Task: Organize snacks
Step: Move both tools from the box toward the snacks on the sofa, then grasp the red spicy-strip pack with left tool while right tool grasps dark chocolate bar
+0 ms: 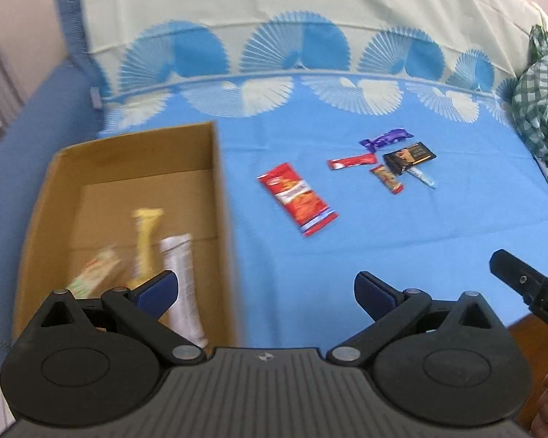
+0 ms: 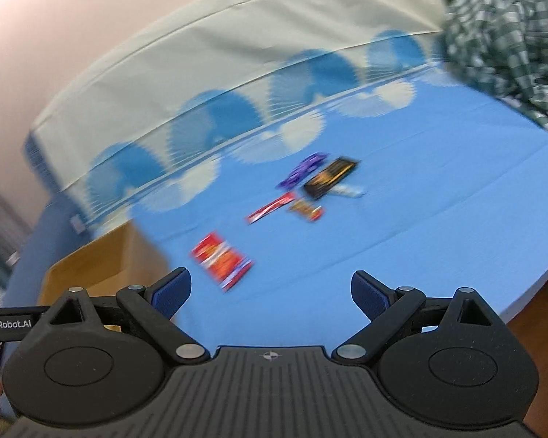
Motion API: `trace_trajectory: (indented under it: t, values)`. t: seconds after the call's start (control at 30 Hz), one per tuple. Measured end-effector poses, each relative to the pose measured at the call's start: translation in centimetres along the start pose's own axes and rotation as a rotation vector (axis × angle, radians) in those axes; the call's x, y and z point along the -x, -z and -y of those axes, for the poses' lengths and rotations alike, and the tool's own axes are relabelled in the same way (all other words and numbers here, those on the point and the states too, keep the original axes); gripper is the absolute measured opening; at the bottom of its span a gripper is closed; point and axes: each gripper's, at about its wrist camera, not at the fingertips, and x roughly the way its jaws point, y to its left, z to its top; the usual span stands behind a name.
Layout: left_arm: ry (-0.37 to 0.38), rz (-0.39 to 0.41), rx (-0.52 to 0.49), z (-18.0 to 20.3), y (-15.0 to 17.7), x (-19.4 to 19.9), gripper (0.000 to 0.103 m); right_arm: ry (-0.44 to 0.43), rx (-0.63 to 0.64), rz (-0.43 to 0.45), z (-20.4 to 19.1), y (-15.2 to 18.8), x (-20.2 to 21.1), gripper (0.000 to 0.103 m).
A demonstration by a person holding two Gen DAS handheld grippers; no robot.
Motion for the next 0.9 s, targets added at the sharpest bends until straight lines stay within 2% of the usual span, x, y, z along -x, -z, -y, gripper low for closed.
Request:
trace_trajectory:
  t: [0.2, 0.33, 0.43, 0.57, 0.7, 0.77, 0.9]
  values:
    - [0.012, -0.138, 0.069, 3.8, -6.2, -11.5, 0.103, 0.073, -0.041, 0.008, 4.0, -5.8, -9.2, 0.096]
    - [-0.008, -0.2, 0.083, 5.3, -8.7, -19.2, 0.103, 0.123, -0.036, 0.015, 5.3, -9.6, -17.5, 0.096]
    - [-0.038, -0.237, 0.112, 5.4, -9.9, -24.1, 0.103, 0.143, -0.04, -0.038, 7.2, -11.4, -24.5, 0.096]
    - [-0.064, -0.271, 0.155, 4.9, -10.6, -28.4, 0.103, 0.17, -0.043, -0.088, 9.2, -12.6, -31.9, 0.096]
    - [-0.08, -0.34, 0.194, 3.8, -10.4, -32.1, 0.103, 0.2, -0.012, -0.122, 9.2, -12.8, -37.3, 0.096]
    - [-0.063, -0.302, 0.258, 2.9, -10.1, -32.0, 0.103, 0.215, -0.014, -0.159, 9.4, -12.5, -39.5, 0.102]
    - [-0.073, -0.3, 0.246, 2.9, -10.3, -32.2, 0.103, 0.267, 0.089, -0.137, 8.0, -11.5, -40.7, 0.103]
